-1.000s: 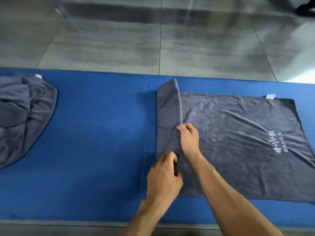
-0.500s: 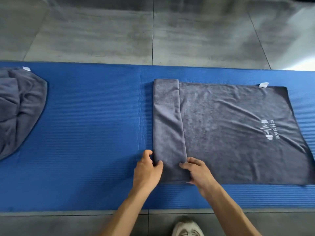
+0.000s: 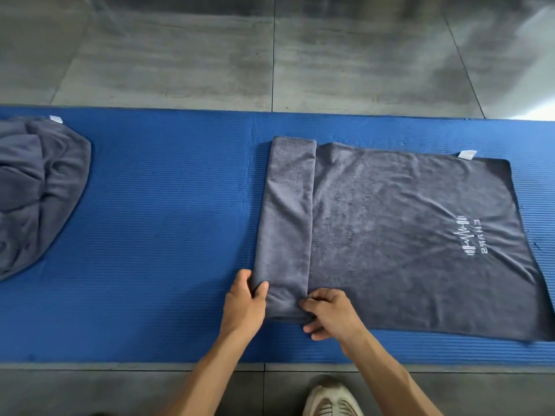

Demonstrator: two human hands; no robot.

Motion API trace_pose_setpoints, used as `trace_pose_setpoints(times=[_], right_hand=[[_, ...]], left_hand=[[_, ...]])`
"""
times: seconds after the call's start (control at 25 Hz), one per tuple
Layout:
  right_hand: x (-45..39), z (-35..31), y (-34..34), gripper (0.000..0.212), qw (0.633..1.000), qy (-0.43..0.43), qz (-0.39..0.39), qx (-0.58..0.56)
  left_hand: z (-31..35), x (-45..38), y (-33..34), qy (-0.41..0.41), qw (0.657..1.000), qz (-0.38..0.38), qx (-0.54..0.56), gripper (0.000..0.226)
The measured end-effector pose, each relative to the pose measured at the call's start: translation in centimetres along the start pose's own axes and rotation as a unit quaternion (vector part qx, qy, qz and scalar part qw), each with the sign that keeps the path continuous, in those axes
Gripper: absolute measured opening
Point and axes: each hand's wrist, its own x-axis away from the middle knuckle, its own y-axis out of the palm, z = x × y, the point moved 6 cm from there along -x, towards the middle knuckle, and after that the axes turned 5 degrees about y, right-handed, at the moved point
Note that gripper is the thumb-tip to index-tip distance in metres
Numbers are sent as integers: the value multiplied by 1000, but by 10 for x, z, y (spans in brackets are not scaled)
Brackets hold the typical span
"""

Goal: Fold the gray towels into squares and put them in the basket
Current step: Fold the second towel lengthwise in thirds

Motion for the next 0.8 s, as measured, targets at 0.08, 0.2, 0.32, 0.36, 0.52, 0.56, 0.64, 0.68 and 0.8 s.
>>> trace_pose_setpoints(times=[0.08,0.2,0.32,0.36,0.52,0.56,0.64,0.68,0.8], right_hand=[[4,-9,-2,17,983,-57,69,160],[19,-50,-6,5,931,-242,191,198],[7,-91,0,19,891,-344,214,204],[0,-104,3,24,867,-365,235,245],[-22,-170,19,24,767,-461,266,357],[-31,-191,19,21,777,-461,251,349],[-57,-232,18,19,815,-403,243,337],[-68,-248,18,25,826,-362,252,351],[-87,-272,25,35,825,-261,277,418]], left_hand=[[-4,5,-13,56,993,24,-100,41],[9,12,-12,275,903,85,-319,53],[22,6,4,339,889,23,-308,41],[23,0,2,295,916,25,-270,40],[22,-14,0,254,930,57,-259,37],[22,-17,-2,252,938,51,-231,31],[22,-25,-8,211,964,47,-153,17],[21,-30,-10,178,976,41,-122,15],[21,-40,-7,137,985,1,-107,18]])
